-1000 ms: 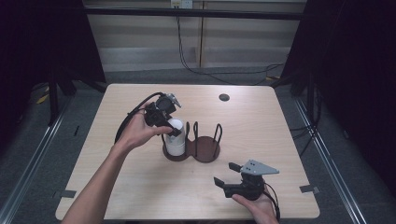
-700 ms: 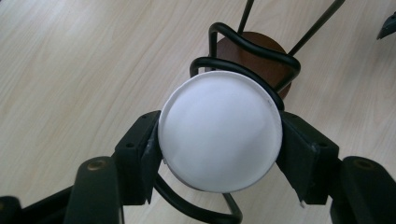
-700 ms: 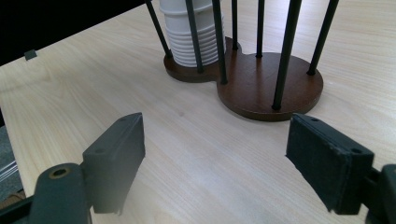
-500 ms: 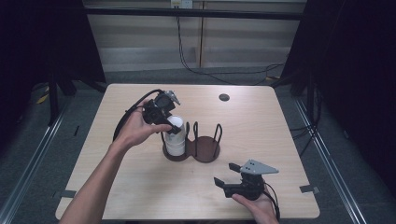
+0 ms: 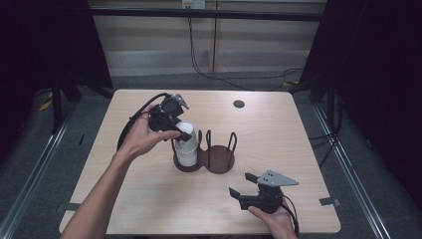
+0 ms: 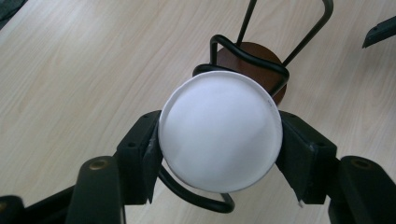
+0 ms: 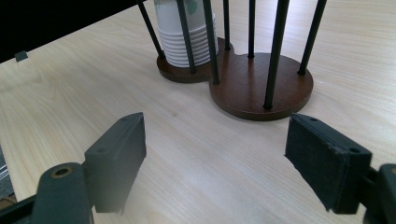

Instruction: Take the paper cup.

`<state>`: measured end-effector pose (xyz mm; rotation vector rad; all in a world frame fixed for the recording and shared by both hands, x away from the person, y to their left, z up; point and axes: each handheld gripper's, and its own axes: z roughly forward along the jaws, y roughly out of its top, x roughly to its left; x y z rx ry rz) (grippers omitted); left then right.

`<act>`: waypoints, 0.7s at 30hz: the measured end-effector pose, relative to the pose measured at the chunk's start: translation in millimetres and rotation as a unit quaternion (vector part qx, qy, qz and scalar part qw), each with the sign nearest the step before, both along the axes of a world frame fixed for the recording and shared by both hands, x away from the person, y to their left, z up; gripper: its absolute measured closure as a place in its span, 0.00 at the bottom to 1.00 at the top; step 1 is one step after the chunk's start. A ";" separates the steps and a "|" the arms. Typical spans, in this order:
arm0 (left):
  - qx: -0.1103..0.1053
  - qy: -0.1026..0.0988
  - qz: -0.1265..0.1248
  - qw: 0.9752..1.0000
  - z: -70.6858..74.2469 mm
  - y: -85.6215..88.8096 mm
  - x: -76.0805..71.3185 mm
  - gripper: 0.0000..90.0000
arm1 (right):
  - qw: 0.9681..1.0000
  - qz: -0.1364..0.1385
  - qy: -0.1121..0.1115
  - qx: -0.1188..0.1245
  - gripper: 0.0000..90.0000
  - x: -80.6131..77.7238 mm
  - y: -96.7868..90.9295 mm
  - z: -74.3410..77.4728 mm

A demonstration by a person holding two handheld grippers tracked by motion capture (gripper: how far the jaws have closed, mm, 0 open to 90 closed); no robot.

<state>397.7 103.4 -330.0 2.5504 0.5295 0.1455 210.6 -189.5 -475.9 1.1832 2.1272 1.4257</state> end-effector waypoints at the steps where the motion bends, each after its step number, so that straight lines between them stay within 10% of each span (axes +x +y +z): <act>1: 0.000 0.000 0.000 1.000 0.0 0.0 0.0 0.41 | 1.000 0.000 0.000 0.000 0.22 0.0 0.0 0.0; 21: -0.053 0.008 0.023 0.998 9.1 18.0 -2.4 0.41 | 1.000 -0.011 -0.004 0.006 0.23 0.3 -1.7 0.6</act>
